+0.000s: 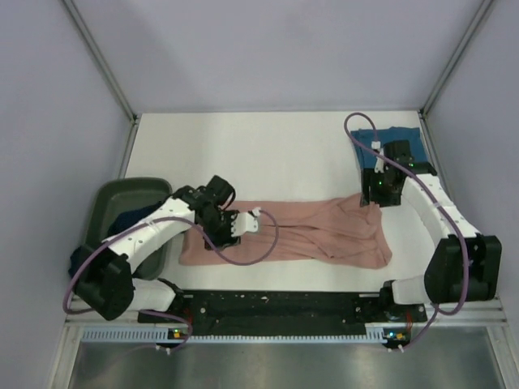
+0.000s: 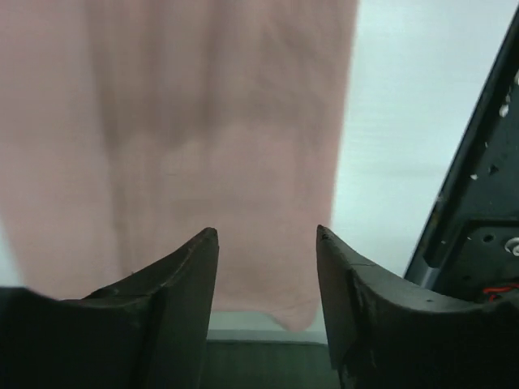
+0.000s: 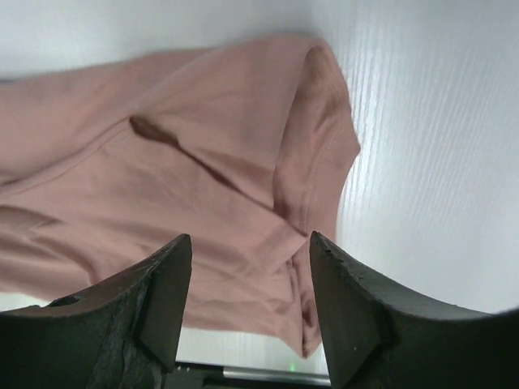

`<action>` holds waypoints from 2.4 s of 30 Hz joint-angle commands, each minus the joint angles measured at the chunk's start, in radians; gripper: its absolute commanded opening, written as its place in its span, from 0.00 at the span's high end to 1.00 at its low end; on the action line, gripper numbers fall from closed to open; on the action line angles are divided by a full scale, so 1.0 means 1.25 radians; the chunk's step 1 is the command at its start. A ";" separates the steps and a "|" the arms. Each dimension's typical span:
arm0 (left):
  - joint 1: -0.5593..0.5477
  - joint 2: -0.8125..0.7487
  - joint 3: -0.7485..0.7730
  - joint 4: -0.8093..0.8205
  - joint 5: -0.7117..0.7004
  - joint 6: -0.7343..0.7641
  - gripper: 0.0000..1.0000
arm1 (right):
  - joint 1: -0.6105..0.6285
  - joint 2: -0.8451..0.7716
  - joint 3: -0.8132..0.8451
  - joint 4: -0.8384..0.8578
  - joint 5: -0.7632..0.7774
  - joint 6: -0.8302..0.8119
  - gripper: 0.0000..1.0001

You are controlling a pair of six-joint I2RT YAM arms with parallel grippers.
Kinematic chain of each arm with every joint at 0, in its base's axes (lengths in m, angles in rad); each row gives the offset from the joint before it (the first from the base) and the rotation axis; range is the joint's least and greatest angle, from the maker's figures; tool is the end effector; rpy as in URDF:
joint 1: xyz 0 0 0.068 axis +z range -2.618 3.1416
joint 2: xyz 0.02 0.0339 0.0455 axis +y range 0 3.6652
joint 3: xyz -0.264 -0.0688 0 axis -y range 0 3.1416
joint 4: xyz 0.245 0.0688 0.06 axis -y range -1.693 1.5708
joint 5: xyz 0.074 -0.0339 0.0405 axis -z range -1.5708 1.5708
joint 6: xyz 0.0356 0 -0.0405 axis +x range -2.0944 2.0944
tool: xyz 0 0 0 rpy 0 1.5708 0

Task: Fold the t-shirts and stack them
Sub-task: Fold the other side of the tshirt into a rectangle, then rotate the tshirt 90 degrees

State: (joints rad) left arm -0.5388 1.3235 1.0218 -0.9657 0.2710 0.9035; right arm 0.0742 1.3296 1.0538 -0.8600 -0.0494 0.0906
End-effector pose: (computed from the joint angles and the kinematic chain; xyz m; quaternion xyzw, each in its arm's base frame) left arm 0.2007 -0.1311 0.2506 0.6620 0.7221 -0.1042 0.1715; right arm 0.2544 0.0207 0.2615 0.0027 0.9762 0.0418 0.2130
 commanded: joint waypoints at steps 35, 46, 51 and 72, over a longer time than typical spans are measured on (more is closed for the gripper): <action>-0.044 -0.064 -0.293 -0.005 -0.126 0.010 0.55 | -0.035 0.447 0.333 0.195 -0.096 -0.068 0.56; 0.144 0.055 0.114 0.032 -0.078 -0.092 0.45 | -0.048 0.023 -0.028 0.144 -0.013 0.116 0.41; 0.259 0.255 0.230 0.123 -0.237 -0.133 0.45 | -0.088 -0.050 -0.163 0.117 -0.018 0.188 0.41; 0.187 0.225 -0.180 0.155 -0.151 0.064 0.91 | -0.010 0.389 0.086 0.163 -0.027 0.125 1.00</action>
State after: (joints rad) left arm -0.2802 1.6306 0.9154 -0.5701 -0.0402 0.9581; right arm -0.0013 1.7107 1.0195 -0.8005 -0.1120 0.2893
